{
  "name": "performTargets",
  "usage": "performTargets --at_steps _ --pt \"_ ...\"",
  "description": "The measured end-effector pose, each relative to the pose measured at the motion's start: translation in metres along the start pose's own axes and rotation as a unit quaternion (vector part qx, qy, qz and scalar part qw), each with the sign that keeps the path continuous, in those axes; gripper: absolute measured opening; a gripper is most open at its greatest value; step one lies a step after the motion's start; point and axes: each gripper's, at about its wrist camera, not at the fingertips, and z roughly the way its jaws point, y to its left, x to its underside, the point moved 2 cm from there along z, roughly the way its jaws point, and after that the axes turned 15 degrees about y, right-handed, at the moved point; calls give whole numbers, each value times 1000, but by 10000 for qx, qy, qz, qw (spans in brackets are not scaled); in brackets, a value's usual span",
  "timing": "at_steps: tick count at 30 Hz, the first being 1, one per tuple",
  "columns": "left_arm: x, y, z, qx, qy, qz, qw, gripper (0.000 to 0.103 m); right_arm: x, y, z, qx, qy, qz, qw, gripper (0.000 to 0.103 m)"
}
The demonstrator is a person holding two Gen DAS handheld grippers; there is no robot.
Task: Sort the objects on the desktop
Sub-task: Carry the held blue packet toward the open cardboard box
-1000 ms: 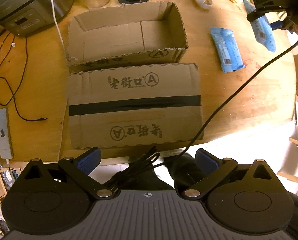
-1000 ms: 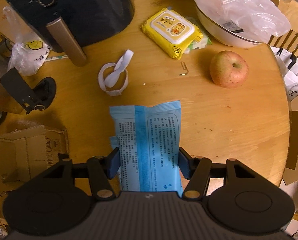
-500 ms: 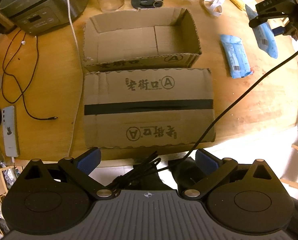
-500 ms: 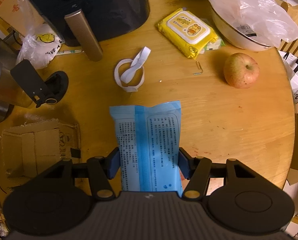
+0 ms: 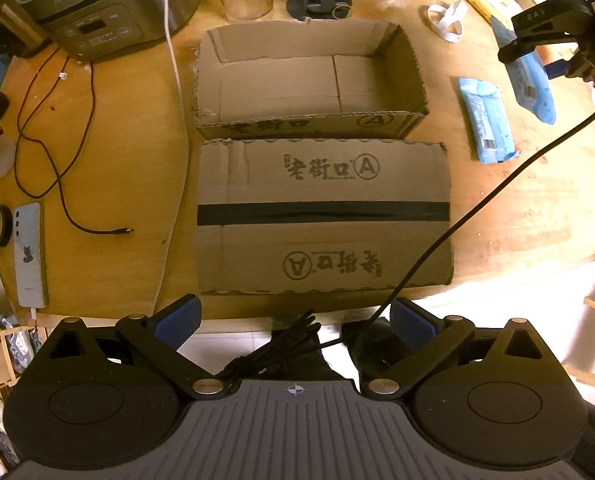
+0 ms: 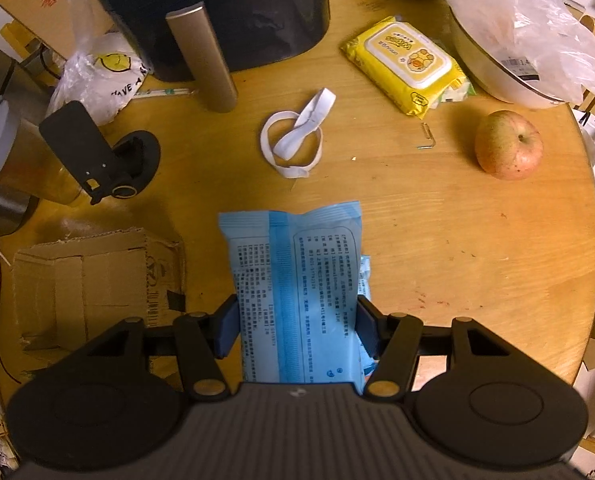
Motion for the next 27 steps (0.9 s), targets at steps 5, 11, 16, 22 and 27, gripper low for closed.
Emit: performTargets --at_steps 5,11,16,22,27 --pt "0 7 0 6 -10 -22 10000 103 0 9 2 3 8 -27 10000 57" --pt "-2 13 0 17 -6 -12 10000 103 -2 20 3 -10 26 -49 10000 57" --pt "-3 18 0 16 -4 -10 10000 103 -3 28 4 -23 27 -65 10000 57" --pt "-4 24 1 19 -2 -17 10000 103 -4 39 6 -31 36 -91 9999 57" --pt "-4 31 0 31 -4 -36 10000 103 -4 47 7 -44 43 -118 9999 57"
